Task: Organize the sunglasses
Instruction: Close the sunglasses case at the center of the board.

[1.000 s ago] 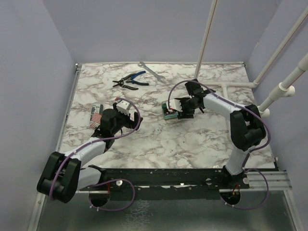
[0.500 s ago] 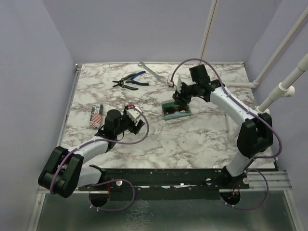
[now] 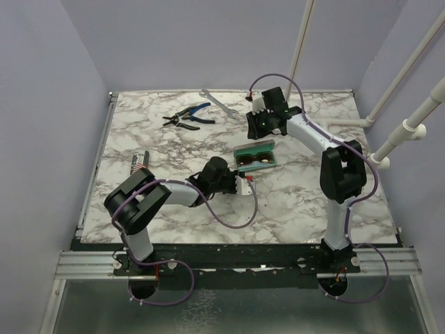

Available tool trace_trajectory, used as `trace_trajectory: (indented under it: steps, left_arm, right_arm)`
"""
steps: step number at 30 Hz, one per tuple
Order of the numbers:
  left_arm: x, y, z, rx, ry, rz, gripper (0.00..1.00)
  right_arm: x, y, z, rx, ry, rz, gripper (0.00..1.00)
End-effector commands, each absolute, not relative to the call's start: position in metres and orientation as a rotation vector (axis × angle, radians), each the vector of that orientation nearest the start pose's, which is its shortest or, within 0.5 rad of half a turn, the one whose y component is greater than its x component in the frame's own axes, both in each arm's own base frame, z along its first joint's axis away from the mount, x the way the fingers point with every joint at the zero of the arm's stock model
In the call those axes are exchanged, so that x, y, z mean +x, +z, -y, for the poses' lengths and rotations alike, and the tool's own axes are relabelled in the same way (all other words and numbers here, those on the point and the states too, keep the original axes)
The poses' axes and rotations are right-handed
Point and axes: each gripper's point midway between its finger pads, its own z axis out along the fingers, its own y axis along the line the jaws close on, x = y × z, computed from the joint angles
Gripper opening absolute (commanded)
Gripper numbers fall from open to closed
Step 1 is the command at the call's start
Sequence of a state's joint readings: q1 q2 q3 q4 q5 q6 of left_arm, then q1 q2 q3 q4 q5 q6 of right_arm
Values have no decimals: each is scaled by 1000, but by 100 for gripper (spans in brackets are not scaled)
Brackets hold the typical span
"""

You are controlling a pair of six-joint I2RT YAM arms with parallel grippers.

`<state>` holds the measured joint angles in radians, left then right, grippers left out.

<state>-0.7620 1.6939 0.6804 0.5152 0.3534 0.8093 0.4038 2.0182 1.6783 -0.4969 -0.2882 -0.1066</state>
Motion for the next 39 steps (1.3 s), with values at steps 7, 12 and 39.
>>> trace_trajectory:
  steps: [7,12,39]
  left_arm:
    - [306,21,365,1773,-203,-1162,26]
    - [322,3,360,1815,-86,-1173,22]
    - [349,14,343,1708,16,-1232,13]
  right_arm:
    - [442,79,-239,-534,473,-2392,22]
    - [430,67,-243,-519,512,-2383,22]
    - [351,6,-203,-217,308,-2433,26]
